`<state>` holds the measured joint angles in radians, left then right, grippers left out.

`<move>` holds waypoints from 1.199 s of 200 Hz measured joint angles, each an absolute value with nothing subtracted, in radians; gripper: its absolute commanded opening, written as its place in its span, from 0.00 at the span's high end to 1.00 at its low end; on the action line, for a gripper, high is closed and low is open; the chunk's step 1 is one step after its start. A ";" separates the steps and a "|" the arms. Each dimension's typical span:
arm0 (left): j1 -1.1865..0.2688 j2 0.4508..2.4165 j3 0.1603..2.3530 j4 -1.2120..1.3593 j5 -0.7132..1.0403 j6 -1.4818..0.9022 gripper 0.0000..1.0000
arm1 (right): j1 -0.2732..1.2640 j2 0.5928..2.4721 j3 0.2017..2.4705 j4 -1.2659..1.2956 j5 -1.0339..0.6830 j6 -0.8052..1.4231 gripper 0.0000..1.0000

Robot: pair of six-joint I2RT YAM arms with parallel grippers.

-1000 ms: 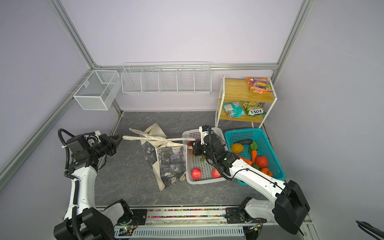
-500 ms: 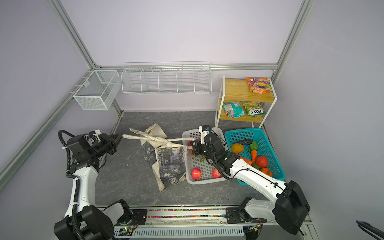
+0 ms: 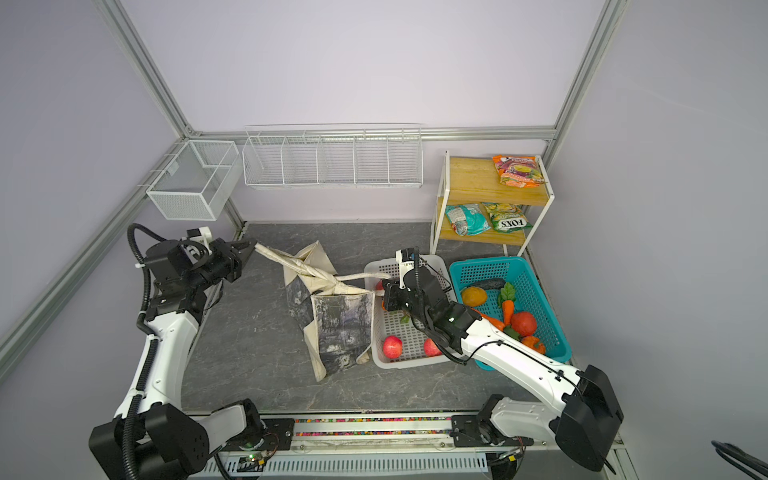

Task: Place the food into the grocery bag and tie it

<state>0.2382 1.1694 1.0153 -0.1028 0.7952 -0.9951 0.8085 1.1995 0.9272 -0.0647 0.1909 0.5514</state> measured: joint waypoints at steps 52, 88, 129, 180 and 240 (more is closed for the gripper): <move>0.215 1.186 1.030 -0.117 0.763 -0.944 0.73 | 0.821 1.181 0.937 -0.099 0.244 0.529 0.59; 0.215 1.169 1.035 -0.148 0.750 -0.913 0.52 | 0.849 1.181 0.937 -0.109 0.265 0.500 0.51; 0.215 1.131 1.061 -0.215 0.733 -0.860 0.21 | 0.869 1.181 0.938 -0.120 0.280 0.457 0.39; 0.214 1.013 1.182 -0.426 0.641 -0.740 0.10 | 0.886 1.136 0.975 -0.171 0.315 0.391 0.27; 0.214 0.973 1.221 -0.523 0.562 -0.660 0.13 | 0.887 1.090 1.026 -0.211 0.359 0.339 0.23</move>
<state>0.2138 0.9733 1.2213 -0.5228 0.5617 -0.6598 0.8871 1.0897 1.0256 -0.2111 0.3592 0.3389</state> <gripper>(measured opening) 0.880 0.769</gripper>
